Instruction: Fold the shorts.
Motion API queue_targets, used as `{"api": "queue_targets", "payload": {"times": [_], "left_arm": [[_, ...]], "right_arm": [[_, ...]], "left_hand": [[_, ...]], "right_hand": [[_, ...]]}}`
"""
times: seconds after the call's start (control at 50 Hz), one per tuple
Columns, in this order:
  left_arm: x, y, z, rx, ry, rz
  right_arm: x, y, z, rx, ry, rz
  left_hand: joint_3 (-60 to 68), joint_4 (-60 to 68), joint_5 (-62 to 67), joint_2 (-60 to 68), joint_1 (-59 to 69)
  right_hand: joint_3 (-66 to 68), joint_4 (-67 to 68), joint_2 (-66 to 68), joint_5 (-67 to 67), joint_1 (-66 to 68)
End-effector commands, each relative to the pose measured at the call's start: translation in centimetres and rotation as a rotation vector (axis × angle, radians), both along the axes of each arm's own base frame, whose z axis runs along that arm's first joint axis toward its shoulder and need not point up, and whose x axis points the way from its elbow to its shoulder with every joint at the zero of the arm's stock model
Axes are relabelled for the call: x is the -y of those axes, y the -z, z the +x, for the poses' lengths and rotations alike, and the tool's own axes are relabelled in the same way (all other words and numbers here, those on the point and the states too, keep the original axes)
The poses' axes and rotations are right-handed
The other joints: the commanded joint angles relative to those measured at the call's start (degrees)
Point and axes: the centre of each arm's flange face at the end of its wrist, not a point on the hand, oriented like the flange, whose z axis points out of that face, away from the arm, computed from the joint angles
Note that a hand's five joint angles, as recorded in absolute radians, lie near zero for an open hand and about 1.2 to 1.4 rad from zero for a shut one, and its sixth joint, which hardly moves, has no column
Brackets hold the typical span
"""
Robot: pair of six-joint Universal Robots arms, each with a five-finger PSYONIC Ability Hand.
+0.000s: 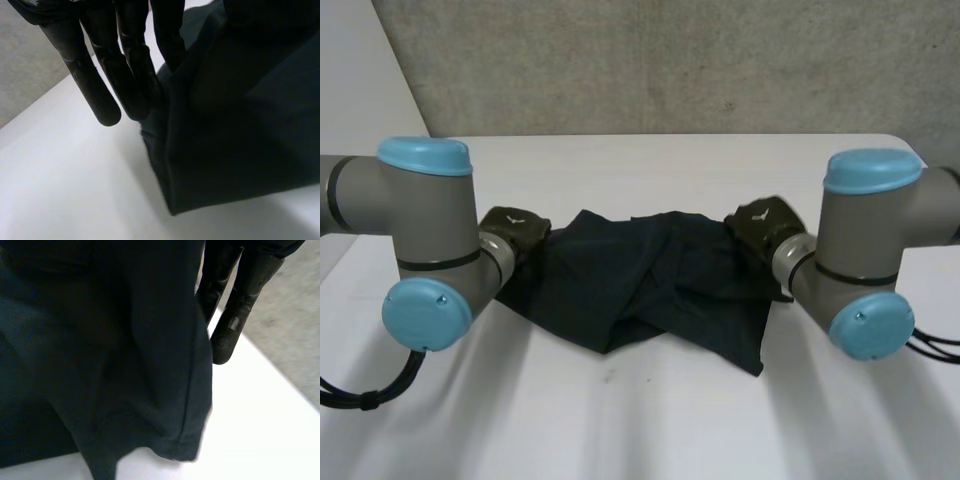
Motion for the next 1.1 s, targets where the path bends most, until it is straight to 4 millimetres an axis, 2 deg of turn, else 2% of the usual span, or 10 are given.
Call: {"api": "queue_targets", "payload": {"times": [0.02, 0.2, 0.3, 0.38, 0.5, 0.64, 0.76, 0.82, 0.9, 1.1], "left_arm": [[-3.9, -1.5, -2.5, -0.023, 0.085, 0.006], [-8.1, -5.0, -2.3, -0.121, 0.09, -0.032], [-6.1, -9.0, -0.8, -0.19, -0.045, -0.231], [-2.5, -13.5, 2.6, -0.254, -0.193, -0.439], [1.0, -19.2, 6.4, -0.274, -0.302, -0.701], [0.5, -22.5, 3.2, -0.393, -0.127, -0.871], [-2.0, -19.6, -3.7, -0.483, 0.145, -0.805], [-5.8, -15.4, -8.9, -0.488, 0.344, -0.677], [-9.9, -10.4, -12.3, -0.459, 0.476, -0.53], [-20.5, -4.0, -13.0, -0.33, 0.715, -0.232]], "right_arm": [[3.1, -2.7, -0.6, 0.061, 0.038, -0.14], [4.7, -4.5, 0.4, 0.098, 0.036, -0.226], [1.5, -4.9, -0.3, 0.045, -0.006, -0.081], [-2.3, -4.7, -0.4, -0.006, -0.054, 0.09], [-4.6, -6.3, -1.4, 0.061, -0.027, 0.139], [-5.1, -9.4, -2.7, 0.131, 0.007, 0.052], [-3.4, -10.4, -4.3, 0.174, 0.071, 0.008], [-3.1, -10.7, -4.7, 0.179, 0.084, -0.003], [-2.5, -11.2, -5.7, 0.185, 0.113, -0.02], [-0.9, -11.7, -7.5, 0.183, 0.159, -0.043]], "left_hand": [[14.1, 13.8, 14.7, 13.6, 15.3], [14.1, 13.8, 14.7, 13.6, 15.3], [14.1, 13.8, 14.7, 13.6, 15.3], [14.1, 13.8, 14.7, 13.6, 15.3], [14.1, 13.8, 14.7, 13.6, 15.3], [14.1, 13.8, 14.7, 13.6, 15.3], [14.1, 13.8, 14.7, 13.6, 15.3], [14.1, 13.8, 14.7, 13.6, 15.3], [14.1, 13.8, 14.7, 13.6, 15.3], [14.1, 13.8, 14.7, 13.6, 15.3]], "right_hand": [[12.5, 11.9, 13.2, 13.7, 26.7], [12.5, 11.9, 13.2, 13.7, 26.7], [8.9, 8.3, 9.6, 10.1, 23.1], [-57.5, -58.1, -56.8, -56.3, -43.3], [-57.5, -58.1, -56.8, -56.3, -43.3], [-57.5, -58.1, -56.8, -56.3, -43.3], [-57.5, -58.1, -56.8, -56.3, -43.3], [-57.5, -58.1, -56.8, -56.3, -43.3], [-57.5, -58.1, -56.8, -56.3, -43.3], [-57.5, -58.1, -56.8, -56.3, -43.3]]}}
